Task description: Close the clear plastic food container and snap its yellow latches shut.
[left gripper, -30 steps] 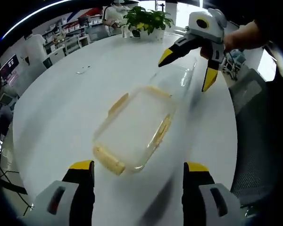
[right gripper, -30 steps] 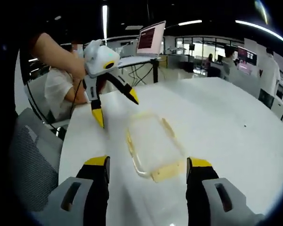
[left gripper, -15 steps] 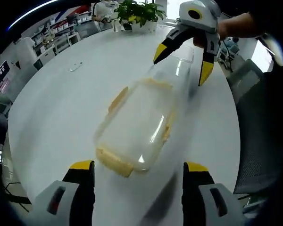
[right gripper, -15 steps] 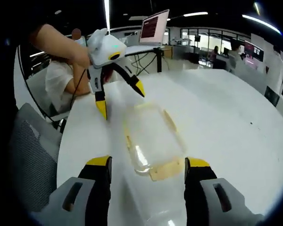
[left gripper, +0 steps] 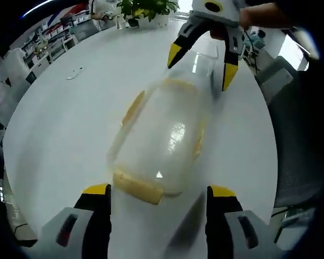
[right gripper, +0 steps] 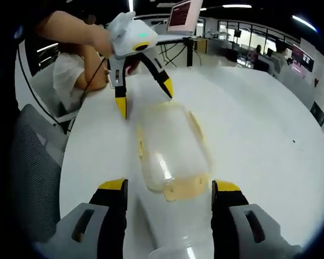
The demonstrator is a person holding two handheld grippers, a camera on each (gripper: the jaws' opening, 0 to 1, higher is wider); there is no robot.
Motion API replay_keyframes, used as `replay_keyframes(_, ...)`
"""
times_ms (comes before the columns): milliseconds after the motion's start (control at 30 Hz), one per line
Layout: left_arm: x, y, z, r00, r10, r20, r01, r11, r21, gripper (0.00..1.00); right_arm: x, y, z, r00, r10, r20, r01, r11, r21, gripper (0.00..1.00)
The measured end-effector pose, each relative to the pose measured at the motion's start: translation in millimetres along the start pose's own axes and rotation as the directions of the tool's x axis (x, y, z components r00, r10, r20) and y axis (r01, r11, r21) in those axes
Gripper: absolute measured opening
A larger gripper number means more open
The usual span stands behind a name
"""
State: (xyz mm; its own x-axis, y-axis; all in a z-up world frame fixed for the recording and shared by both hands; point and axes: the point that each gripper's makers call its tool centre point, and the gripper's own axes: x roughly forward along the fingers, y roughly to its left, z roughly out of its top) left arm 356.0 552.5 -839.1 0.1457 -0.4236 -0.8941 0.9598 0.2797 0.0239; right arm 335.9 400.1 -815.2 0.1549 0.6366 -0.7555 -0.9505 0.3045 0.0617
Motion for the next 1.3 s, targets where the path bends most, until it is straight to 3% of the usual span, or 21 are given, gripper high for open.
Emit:
replay_keyframes(400, 0, 13.1, -2.7, 0.997, -0.032, -0.070, 0.040, 0.993, 0.110, 0.60, 12, -5, -10.7, 0.992, 0.024, -0.125, -0.033, 0.997, -0.068, 0.57)
replay_keyframes(700, 5, 16.9, -1.4, 0.991, -0.052, -0.127, 0.080, 0.971, 0.226, 0.56, 15, -15, -15.1, 0.982, 0.007, -0.186, -0.023, 0.996, -0.083, 0.52)
replay_keyframes(1000, 8, 19.4, -0.1, 0.988, -0.083, -0.131, 0.111, 0.967, 0.229, 0.53, 19, -20, -17.1, 0.964, -0.017, -0.265, -0.040, 0.977, -0.210, 0.48)
replay_keyframes(1133, 6, 21.1, -0.5, 0.986, -0.090, -0.140, 0.121, 0.965, 0.234, 0.46, 23, -20, -18.7, 0.951, 0.000, -0.308, -0.073, 0.971, -0.226, 0.48)
replay_keyframes(1233, 5, 18.4, 0.7, 0.983, -0.115, -0.144, 0.146, 0.965, 0.220, 0.35, 24, -21, -20.8, 0.944, -0.005, -0.330, -0.076, 0.969, -0.234, 0.41)
replay_keyframes(1300, 6, 16.8, 1.2, 0.983, -0.104, -0.149, 0.137, 0.961, 0.240, 0.34, 25, -21, -22.5, 0.941, -0.007, -0.338, -0.077, 0.969, -0.235, 0.39)
